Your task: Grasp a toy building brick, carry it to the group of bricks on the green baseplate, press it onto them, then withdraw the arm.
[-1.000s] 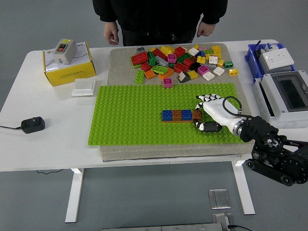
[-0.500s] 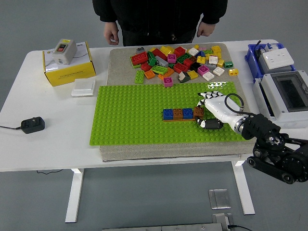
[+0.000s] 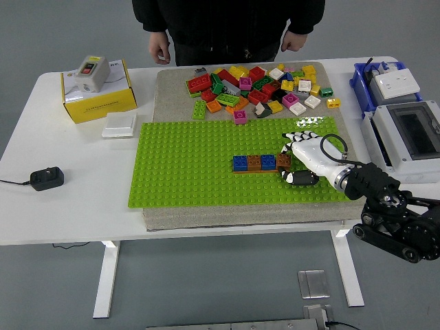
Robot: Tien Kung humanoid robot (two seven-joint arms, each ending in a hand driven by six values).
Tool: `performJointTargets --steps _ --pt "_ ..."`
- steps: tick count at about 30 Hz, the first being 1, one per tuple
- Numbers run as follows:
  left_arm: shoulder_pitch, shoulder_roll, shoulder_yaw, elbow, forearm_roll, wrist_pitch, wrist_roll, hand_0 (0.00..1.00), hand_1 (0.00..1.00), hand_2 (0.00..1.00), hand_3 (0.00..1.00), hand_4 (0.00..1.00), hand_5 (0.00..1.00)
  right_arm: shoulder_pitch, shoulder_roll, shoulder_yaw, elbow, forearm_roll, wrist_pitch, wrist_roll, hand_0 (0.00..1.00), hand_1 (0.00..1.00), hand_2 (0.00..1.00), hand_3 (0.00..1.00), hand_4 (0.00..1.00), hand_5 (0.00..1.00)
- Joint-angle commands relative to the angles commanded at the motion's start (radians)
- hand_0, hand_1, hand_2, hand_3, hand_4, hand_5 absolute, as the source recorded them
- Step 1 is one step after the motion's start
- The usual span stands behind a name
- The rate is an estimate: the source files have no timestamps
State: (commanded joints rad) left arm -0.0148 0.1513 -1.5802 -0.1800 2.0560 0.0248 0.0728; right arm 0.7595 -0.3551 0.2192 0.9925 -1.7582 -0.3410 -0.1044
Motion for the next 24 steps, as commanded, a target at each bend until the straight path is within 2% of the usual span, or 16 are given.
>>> performJointTargets --steps 24 --pt "0.0 0.0 0.012 0.0 -0.01 0.002 0.0 0.638 0.603 0.575 0.673 0.267 0.753 0.0 0.007 -0.004 -0.018 0.001 0.002 0.002 0.998 0.998 0.998 0.52 0.55 0.479"
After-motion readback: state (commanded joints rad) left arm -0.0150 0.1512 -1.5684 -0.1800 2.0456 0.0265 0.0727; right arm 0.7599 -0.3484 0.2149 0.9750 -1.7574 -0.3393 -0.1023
